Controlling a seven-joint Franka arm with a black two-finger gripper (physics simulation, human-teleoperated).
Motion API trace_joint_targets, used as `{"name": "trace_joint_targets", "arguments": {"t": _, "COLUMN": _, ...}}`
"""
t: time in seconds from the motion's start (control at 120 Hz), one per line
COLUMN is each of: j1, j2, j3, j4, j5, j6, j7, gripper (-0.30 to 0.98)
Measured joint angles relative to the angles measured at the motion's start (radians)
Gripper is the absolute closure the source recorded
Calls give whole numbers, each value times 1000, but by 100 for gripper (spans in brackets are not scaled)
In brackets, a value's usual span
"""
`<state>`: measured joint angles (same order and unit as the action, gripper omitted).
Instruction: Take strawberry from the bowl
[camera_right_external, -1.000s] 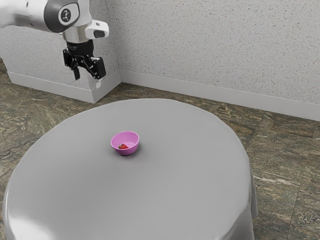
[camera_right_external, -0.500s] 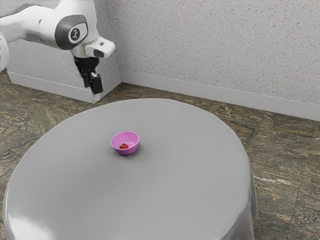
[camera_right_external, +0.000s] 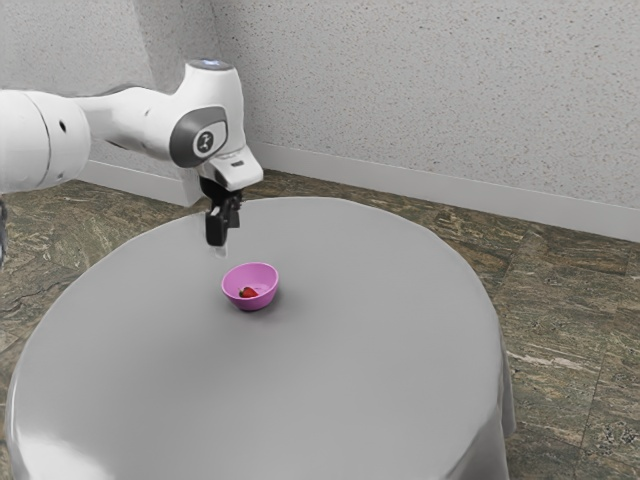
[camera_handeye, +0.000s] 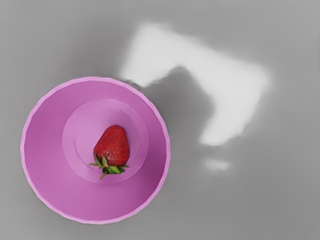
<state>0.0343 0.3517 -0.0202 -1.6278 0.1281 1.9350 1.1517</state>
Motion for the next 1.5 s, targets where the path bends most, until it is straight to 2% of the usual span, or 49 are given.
{"name": "trace_joint_targets", "arguments": {"t": 0.075, "j1": 0, "j2": 44, "j3": -6, "j4": 23, "j5": -2, "j6": 18, "j7": 52, "gripper": 1}}
{"name": "trace_joint_targets", "arguments": {"t": 0.225, "j1": 3, "j2": 105, "j3": -8, "j4": 52, "j5": -4, "j6": 54, "j7": 132, "gripper": 23}}
{"name": "trace_joint_targets", "arguments": {"t": 0.383, "j1": 6, "j2": 160, "j3": -10, "j4": 61, "j5": -5, "j6": 86, "j7": 195, "gripper": 33}}
{"name": "trace_joint_targets", "arguments": {"t": 0.933, "j1": 29, "j2": 276, "j3": -11, "j4": 90, "j5": -5, "j6": 183, "j7": 313, "gripper": 46}}
{"name": "trace_joint_targets", "arguments": {"t": 1.5, "j1": 42, "j2": 314, "j3": -10, "j4": 89, "j5": -26, "j6": 196, "j7": 340, "gripper": 44}}
